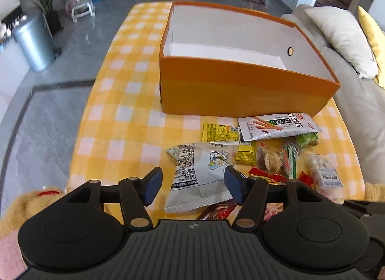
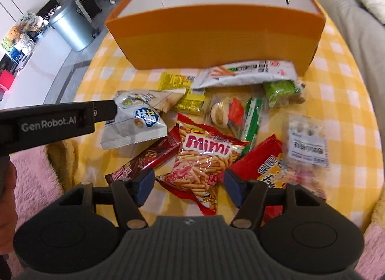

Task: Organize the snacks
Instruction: 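Grasp the white chip bag with the left tool while the right tool grasps the red Mimi bag, then carry the white chip bag with the left tool while the right tool carries the Mimi bag into the box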

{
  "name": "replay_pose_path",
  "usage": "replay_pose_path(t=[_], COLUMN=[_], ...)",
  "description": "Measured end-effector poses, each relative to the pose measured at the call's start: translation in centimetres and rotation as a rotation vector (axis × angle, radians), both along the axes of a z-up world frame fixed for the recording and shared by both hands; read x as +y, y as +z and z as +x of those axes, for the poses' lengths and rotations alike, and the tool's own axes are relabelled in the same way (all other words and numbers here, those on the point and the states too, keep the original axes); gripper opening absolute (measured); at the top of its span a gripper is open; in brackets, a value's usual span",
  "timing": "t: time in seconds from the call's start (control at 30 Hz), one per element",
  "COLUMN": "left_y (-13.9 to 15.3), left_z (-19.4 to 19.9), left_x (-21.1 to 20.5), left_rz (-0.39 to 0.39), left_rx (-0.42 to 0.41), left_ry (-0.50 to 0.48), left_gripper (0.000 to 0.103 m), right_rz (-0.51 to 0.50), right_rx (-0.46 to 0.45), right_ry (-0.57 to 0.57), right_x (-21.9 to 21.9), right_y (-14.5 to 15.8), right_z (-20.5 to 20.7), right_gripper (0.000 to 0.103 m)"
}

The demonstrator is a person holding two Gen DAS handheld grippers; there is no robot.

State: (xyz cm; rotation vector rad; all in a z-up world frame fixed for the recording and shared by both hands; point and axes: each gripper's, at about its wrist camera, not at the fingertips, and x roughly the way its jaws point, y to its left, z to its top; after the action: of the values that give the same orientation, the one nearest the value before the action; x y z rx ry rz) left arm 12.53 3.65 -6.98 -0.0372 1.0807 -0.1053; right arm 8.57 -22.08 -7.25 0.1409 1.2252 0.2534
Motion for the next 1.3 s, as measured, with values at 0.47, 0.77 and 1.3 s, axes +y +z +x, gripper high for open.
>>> replay_pose_path(t=[0.47, 0.77, 1.3], left_y=[-3.1, -3.8, -1.0], left_z=[2.8, 2.9, 1.0], left_x=[-0.5, -0.8, -0.1], left_rz=[-0.060, -0.110, -0.126], left_rx=[0.126, 0.136, 0.024], left_ry=[0.034, 0.036, 0.066], left_gripper=[0.075, 0.062, 0.038], right_rz=[0.018, 0.018, 0.073], right_rx=[0.066, 0.038, -0.037], right_ry=[-0.022, 0.000, 0.039], right_x=[-0.6, -0.5, -1.4], right_y=[-2.6, -2.8, 0.3], right_z=[2.0, 2.4, 0.3], right_gripper=[0.054, 0.040, 0.032])
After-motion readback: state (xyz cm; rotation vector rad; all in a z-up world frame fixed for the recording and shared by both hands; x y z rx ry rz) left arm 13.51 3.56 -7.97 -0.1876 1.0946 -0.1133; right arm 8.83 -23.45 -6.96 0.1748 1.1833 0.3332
